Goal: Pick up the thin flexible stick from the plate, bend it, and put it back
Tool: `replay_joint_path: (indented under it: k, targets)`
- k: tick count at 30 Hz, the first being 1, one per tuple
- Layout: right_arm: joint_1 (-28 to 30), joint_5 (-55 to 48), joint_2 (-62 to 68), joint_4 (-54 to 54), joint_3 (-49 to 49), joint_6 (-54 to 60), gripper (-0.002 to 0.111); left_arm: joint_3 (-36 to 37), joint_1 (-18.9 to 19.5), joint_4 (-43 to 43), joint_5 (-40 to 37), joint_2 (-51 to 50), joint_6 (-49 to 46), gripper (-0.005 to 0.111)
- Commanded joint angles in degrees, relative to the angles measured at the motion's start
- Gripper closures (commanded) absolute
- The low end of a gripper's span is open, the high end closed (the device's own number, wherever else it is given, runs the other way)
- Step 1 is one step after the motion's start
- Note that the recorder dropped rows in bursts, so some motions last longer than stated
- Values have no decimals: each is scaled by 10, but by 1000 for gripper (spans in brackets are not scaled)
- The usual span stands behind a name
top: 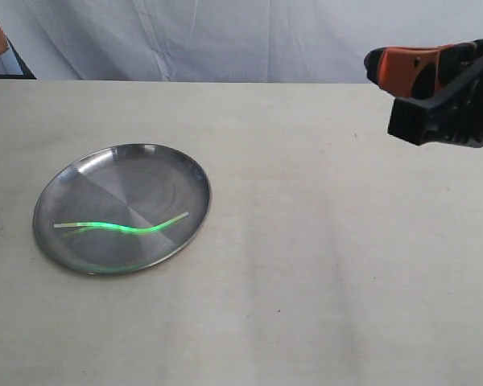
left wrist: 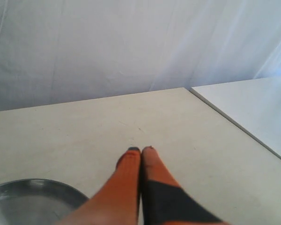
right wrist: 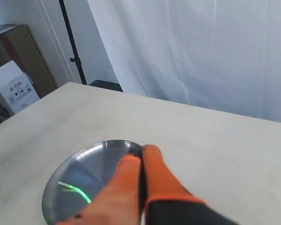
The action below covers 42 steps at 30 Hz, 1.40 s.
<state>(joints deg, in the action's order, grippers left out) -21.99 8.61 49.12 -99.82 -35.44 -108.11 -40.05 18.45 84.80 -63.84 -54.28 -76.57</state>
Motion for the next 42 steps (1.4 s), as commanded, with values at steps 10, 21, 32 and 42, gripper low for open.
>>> replay_joint_path:
  k: [10, 21, 32, 42]
  targets:
    - [2, -73, -78, 580, 25, 478, 109, 2, -3, -1, -2, 2, -4, 107]
    - [185, -229, -417, 936, 238, 946, 109, 2, -3, -1, -2, 2, -4, 107]
    - [255, -294, -491, 998, 353, 1066, 109, 2, -3, -9, -2, 2, -4, 107]
    - [254, -294, -491, 998, 354, 1066, 109, 2, -3, -51, -2, 2, -4, 107]
